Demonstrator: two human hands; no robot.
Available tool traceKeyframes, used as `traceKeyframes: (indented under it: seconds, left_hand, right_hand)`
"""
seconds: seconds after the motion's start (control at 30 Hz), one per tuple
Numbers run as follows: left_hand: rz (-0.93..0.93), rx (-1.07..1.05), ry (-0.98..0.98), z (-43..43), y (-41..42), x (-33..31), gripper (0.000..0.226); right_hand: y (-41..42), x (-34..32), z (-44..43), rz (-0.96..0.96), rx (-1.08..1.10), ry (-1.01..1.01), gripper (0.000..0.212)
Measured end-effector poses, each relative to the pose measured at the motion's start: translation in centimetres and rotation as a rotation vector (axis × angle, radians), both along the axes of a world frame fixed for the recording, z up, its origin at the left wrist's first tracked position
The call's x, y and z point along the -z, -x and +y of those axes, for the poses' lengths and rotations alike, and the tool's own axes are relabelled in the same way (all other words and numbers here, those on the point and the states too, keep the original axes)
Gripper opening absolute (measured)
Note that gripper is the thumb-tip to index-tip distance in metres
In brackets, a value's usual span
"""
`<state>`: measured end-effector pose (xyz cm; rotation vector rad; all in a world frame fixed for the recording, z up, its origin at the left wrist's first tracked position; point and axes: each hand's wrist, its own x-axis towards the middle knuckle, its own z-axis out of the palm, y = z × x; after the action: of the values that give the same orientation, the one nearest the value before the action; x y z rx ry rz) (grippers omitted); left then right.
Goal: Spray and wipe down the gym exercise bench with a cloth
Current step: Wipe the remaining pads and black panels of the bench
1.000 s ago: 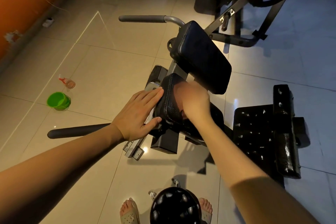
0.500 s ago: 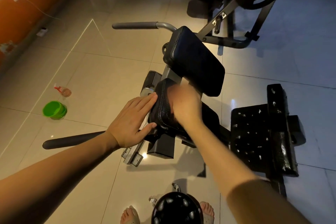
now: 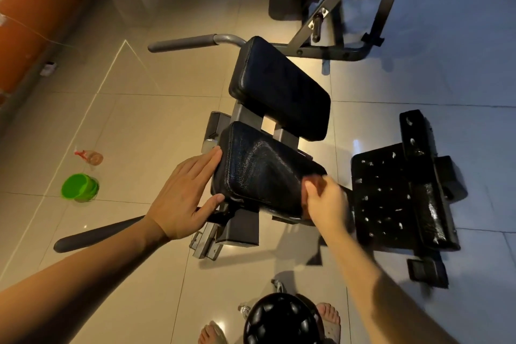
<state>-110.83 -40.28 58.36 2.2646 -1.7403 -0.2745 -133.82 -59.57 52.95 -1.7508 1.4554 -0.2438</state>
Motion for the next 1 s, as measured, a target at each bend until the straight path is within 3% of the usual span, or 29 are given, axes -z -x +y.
traceKeyframes:
  seconds: [0.1, 0.27, 0.37, 0.43, 0.5, 0.57, 0.67, 0.73, 0.83, 0.9, 1.0]
  left_hand:
    - [-0.005, 0.002, -0.001, -0.1, 0.1, 0.0, 0.079]
    - [-0.016, -0.016, -0.018, -0.2, 0.3, -0.3, 0.079]
    - [-0.005, -0.014, -0.012, -0.1, 0.4, -0.4, 0.079]
    - [0.004, -0.001, -0.008, -0.1, 0.3, -0.4, 0.079]
    - [0.005, 0.003, -0.002, -0.1, 0.3, -0.3, 0.079]
    - [0.009, 0.004, 0.003, -0.1, 0.4, -0.2, 0.079]
    - [-0.001, 0.013, 0.009, -0.2, 0.3, -0.4, 0.078]
    - [-0.008, 0.010, 0.002, -0.2, 0.3, -0.4, 0.078]
    - [0.008, 0.006, 0.000, -0.1, 0.3, -0.4, 0.079]
    - [0.015, 0.007, -0.001, -0.1, 0.3, -0.5, 0.078]
    - [0.020, 0.009, 0.014, 0.0, 0.6, -0.2, 0.079]
  right_hand:
    - [1.5, 0.2, 1.1, 0.130, 0.131, -0.017, 0.021]
    - [-8.2, -6.5, 3.3, -0.225, -0.152, 0.127, 0.011]
    - [-6.0, -6.7, 5.0, -0.304, -0.314, 0.169, 0.012]
    - [-1.6, -3.8, 4.1, -0.203, -0.268, 0.135, 0.011]
    - [1.7, -0.7, 1.0, 0.019, -0.128, 0.096, 0.015]
    - [1.7, 1.1, -2.5, 0.177, 0.005, 0.037, 0.021]
    - [-4.2, -0.8, -3.4, 0.031, 0.050, 0.031, 0.022]
    - [-7.3, -3.6, -0.9, -0.157, -0.061, 0.030, 0.020]
    - [-4.5, -5.5, 4.0, -0.305, -0.305, 0.003, 0.022]
    - [-0.7, -2.7, 3.3, -0.195, -0.264, 0.083, 0.017]
    - [1.7, 1.8, -2.8, 0.167, -0.031, 0.040, 0.023]
